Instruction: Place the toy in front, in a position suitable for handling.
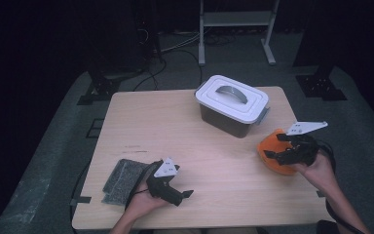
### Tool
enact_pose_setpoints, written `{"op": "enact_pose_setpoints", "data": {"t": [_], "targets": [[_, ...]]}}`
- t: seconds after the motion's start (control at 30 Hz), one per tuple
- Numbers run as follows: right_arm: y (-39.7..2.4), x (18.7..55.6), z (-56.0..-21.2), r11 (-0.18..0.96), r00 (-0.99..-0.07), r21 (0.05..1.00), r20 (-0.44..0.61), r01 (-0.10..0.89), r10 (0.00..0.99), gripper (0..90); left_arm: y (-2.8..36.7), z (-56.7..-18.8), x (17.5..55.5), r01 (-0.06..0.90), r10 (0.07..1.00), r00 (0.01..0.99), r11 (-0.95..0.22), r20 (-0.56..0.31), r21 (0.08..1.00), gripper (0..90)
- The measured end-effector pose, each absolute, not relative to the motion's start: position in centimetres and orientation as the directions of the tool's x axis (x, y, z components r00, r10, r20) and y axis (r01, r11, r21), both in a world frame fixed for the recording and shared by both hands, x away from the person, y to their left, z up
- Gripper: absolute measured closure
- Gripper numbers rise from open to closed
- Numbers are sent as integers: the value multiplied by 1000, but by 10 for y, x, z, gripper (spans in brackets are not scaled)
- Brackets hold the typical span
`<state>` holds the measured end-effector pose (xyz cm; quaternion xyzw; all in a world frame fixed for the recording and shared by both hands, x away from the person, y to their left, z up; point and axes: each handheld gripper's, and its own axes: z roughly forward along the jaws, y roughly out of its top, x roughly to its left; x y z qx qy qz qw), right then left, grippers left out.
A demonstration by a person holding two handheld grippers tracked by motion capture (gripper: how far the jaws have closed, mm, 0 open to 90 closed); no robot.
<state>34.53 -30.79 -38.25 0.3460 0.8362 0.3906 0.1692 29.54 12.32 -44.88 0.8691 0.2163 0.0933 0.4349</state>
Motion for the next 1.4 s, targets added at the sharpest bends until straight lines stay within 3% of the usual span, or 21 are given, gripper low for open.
{"op": "enact_pose_setpoints", "data": {"t": [0.27, 0.4, 0.43, 0.7, 0.83, 1.17, 1.4], "targets": [[-331, 348, -397, 410, -647, 779, -7, 474, 762, 214, 123, -449, 295, 291, 457, 889, -527, -23, 798, 20], [-337, 348, -407, 398, -623, 781, -15, 481, 782, 283, 123, -448, 295, 291, 459, 888, -522, -23, 802, 20], [-340, 348, -412, 397, -617, 782, -21, 480, 787, 377, 124, -448, 295, 289, 460, 887, -518, -22, 805, 20], [-343, 342, -430, 383, -601, 797, -32, 467, 799, 514, 127, -445, 295, 290, 472, 881, -497, -26, 818, 20], [-340, 338, -432, 408, -599, 796, -73, 447, 797, 633, 127, -444, 293, 286, 476, 879, -493, -20, 822, 20], [-338, 342, -418, 388, -585, 792, -49, 471, 810, 710, 132, -442, 295, 290, 485, 874, -473, -29, 832, 20], [-344, 343, -407, 357, -579, 801, -15, 481, 815, 714, 136, -441, 297, 292, 490, 871, -474, -27, 831, 21]]}}
